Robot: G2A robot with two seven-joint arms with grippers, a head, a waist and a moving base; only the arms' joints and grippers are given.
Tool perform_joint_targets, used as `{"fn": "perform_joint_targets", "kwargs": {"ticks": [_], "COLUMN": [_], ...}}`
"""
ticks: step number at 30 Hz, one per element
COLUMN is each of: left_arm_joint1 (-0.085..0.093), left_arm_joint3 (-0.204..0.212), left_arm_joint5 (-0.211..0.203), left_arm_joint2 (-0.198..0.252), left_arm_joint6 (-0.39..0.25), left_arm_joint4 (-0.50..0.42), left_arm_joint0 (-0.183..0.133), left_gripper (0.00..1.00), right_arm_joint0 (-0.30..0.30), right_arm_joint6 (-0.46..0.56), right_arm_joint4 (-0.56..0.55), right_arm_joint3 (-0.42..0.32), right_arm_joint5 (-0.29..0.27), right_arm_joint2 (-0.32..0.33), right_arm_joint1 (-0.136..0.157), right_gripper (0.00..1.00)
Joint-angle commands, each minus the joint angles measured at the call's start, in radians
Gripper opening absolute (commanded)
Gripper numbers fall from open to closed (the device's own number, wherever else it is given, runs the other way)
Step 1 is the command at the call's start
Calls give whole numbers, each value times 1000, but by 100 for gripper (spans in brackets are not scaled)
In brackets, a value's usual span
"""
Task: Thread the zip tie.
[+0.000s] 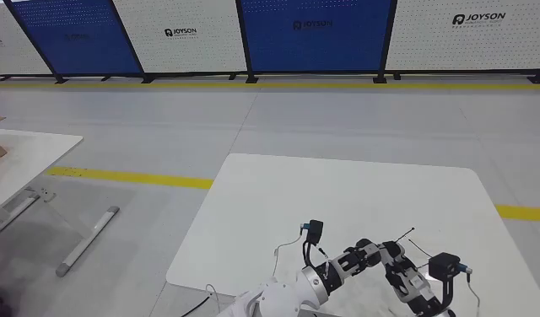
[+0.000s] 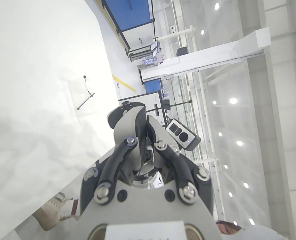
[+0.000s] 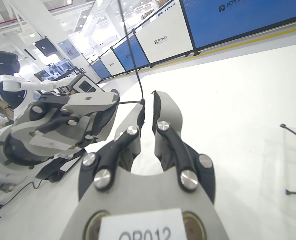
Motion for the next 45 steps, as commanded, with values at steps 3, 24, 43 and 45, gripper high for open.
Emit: {"fn": "perform_joint_targets", "kwargs": {"ticks": [3, 24, 43, 45], "left_arm_joint1": [0, 1, 0, 0], "left_arm_joint3": [2, -9, -6, -8], "left_arm_joint5": [1, -18, -60, -66], "left_arm_joint2": [1, 2, 5, 6], "left_arm_joint6": [0, -5, -1, 0], "left_arm_joint4": [0, 11, 15, 14], "left_arm_joint0": [-1, 6, 1, 1], "left_gripper": [0, 0, 0, 0], "right_arm_joint0": [1, 1, 5, 6], "right_arm_joint6": [1, 11, 51, 54], "right_arm_joint4": [-2, -13, -49, -55], "right_arm_joint3": [-1, -3, -3, -2], "right_arm_joint5": [0, 2, 0, 0], "right_arm_joint2": [0, -4, -21, -23], "right_arm_joint1": [1, -3, 1, 3], "right_gripper": [16, 0, 0, 0]}}
